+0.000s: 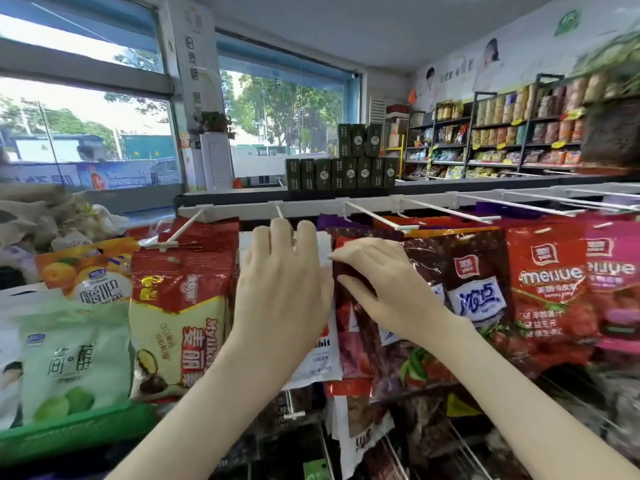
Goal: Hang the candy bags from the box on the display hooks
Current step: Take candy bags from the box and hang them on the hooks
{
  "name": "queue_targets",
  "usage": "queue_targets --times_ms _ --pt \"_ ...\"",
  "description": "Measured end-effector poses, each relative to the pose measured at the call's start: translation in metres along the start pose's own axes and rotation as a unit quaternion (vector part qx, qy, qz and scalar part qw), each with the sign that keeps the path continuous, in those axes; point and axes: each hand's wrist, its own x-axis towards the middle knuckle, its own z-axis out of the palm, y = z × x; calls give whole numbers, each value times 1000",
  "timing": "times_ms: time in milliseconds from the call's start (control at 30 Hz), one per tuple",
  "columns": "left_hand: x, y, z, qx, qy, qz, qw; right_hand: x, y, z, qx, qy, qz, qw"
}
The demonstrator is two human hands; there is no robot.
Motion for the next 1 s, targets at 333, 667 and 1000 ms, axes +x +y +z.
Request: queue_targets --times_ms 333,667,1000 --pt "5 70 33 -82 -9 -16 996 -52 74 -26 70 -12 129 989" --pt "46 67 45 -8 -249 -16 968 -26 100 -38 131 -51 130 981" --pt "62 71 56 64 -278 -10 958 -16 97 -33 78 -141 206 965"
